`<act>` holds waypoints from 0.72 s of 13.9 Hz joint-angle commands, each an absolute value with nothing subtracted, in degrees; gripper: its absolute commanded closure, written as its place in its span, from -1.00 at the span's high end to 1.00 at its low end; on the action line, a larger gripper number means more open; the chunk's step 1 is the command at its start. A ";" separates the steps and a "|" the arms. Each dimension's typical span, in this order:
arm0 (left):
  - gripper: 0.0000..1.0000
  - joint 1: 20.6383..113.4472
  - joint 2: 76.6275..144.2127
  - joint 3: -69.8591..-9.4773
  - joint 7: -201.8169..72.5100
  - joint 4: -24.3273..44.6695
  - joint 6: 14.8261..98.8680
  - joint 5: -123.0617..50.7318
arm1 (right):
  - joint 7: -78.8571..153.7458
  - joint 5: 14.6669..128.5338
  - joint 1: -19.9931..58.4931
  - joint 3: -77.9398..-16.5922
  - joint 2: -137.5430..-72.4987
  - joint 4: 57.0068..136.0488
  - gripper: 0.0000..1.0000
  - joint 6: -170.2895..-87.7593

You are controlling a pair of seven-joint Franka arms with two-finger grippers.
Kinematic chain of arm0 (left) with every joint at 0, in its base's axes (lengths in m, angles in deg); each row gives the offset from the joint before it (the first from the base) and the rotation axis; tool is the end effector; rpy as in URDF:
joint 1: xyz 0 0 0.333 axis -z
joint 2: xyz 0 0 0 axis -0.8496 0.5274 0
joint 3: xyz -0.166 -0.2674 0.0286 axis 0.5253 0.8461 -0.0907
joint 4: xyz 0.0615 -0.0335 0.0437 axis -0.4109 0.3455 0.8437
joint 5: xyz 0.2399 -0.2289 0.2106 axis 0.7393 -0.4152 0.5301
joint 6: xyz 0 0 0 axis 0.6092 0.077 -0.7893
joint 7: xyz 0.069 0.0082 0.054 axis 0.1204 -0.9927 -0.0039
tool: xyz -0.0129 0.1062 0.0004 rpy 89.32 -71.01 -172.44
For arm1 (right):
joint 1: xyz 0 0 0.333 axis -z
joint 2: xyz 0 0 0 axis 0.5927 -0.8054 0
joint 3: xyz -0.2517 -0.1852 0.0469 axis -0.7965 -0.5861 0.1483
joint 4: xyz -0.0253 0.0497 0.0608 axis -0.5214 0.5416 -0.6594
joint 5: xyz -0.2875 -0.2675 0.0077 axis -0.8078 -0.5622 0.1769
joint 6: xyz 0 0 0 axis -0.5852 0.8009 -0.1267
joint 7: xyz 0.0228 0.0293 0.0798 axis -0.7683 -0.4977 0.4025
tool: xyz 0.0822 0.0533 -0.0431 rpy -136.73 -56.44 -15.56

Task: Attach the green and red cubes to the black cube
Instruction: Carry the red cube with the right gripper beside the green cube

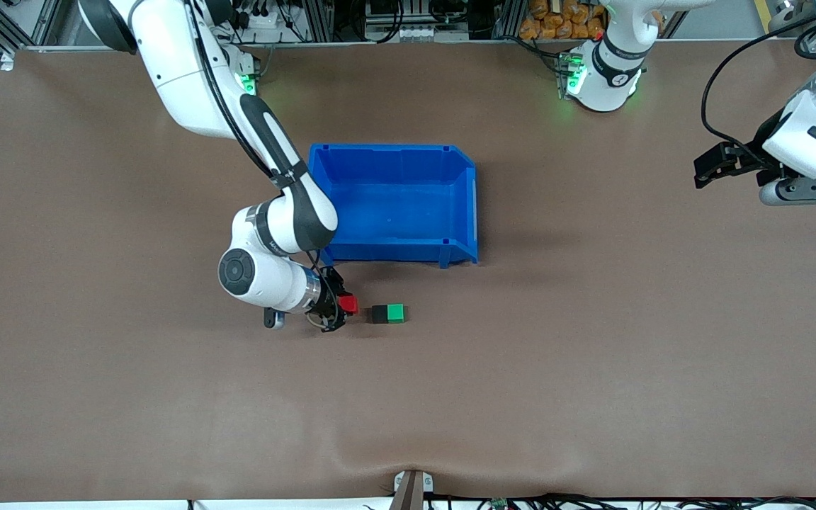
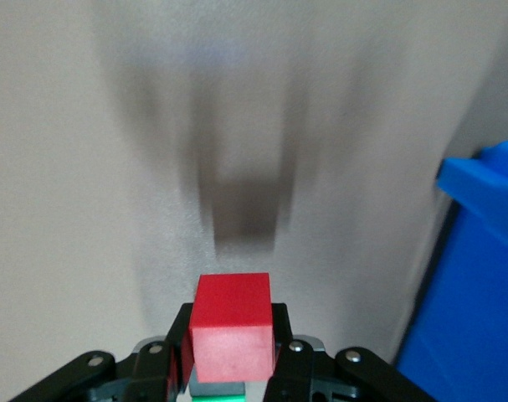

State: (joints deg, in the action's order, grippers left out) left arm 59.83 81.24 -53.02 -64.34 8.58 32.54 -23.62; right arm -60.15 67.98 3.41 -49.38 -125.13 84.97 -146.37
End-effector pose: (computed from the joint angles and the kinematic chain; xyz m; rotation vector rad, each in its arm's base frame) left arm 0.5337 -0.0561 0.5968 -3.0709 -0.0005 0.0362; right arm 0.6357 0.3301 0.2167 -2.0976 2.0008 0.3959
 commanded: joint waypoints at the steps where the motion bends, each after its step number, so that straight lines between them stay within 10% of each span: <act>1: 1.00 59.57 79.96 -52.98 -64.86 9.51 32.67 -23.75 | -61.72 68.86 2.42 -49.90 -126.91 83.29 -0.99 -147.52; 10: 1.00 59.57 79.88 -52.98 -64.95 9.51 32.67 -23.75 | -66.38 68.50 0.75 -49.90 -129.90 80.74 -1.00 -148.58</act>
State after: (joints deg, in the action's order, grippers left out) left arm 59.83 81.17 -53.02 -64.35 8.58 32.54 -23.62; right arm -65.13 68.02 1.51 -49.33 -128.41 82.60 -148.00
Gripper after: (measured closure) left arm 0.000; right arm 0.604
